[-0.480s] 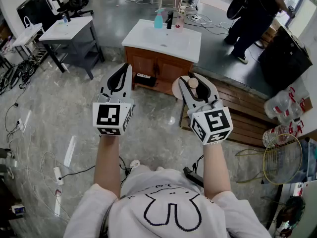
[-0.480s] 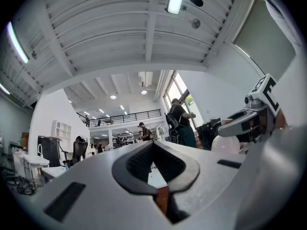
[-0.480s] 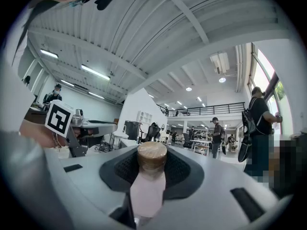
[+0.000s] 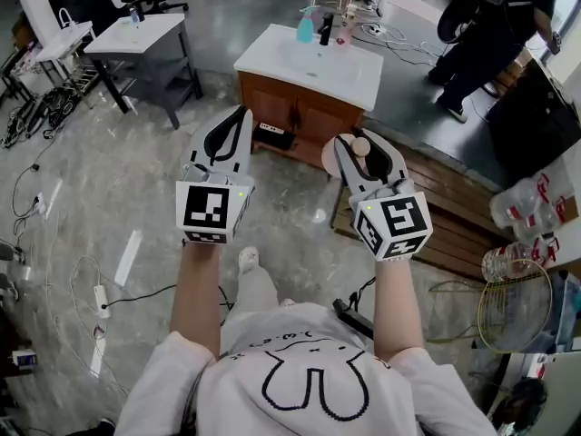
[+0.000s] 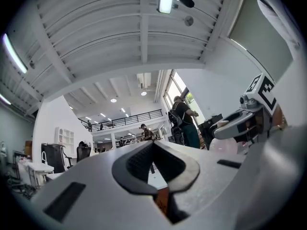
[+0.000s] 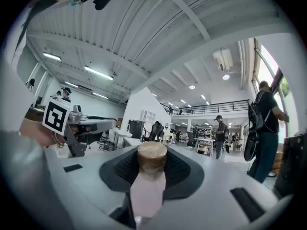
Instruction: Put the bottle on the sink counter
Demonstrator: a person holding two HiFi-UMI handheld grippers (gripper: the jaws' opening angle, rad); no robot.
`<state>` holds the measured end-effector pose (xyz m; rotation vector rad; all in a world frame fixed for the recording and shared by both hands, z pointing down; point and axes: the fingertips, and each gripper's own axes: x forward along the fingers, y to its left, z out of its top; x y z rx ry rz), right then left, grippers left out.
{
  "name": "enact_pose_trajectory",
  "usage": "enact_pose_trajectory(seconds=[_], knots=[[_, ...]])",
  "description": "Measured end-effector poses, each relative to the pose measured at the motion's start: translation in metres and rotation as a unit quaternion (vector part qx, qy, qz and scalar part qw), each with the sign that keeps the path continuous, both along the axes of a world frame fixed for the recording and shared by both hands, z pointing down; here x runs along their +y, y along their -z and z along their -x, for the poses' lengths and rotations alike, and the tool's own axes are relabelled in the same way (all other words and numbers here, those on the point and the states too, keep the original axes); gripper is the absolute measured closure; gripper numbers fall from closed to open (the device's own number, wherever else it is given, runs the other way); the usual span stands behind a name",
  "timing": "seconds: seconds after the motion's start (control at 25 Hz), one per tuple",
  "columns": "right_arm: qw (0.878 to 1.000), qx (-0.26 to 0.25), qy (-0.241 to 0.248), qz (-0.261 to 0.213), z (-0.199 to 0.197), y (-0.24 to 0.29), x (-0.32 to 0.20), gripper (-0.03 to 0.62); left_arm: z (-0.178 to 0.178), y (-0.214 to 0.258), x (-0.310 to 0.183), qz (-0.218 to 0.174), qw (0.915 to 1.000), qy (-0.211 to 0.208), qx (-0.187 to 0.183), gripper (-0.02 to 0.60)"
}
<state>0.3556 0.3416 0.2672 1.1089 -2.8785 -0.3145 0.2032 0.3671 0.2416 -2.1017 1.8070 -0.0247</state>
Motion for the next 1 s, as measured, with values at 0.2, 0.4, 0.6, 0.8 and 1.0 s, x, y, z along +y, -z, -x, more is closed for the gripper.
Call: enact_pose_trajectory(seconds=[0.2, 0.4, 0.6, 0.8, 1.0], knots=[[1.0, -0.016, 0.001, 0.016, 0.014, 0.003, -0.021, 0.454, 0.018, 0.004, -0.019, 0.001, 1.0, 0.008, 0.004, 0.574], [1.0, -0.006, -0.004, 0.01, 0.039, 0.0, -0.054, 0.454, 0.047, 0.001, -0.055, -0.001, 0.9996, 0.009, 0.027, 0.572], [1.0, -0.011, -0.009, 0.013, 0.07, -0.005, -0.1, 0.454, 0.08, -0.004, -0.104, 0.006, 0.9996, 0.0, 0.028, 0.572], [1.0, -0.006, -0.02, 0.011, 0.107, -0.001, -0.159, 0.454, 0.114, -0.004, -0.168, 0.019, 0.9992, -0.023, 0.028, 0.572], [0.999, -0.004, -0.035, 0.014, 0.141, 0.0, -0.219, 0.454, 0.153, -0.009, -0.233, 0.038, 0.9981, -0.031, 0.036, 0.572]])
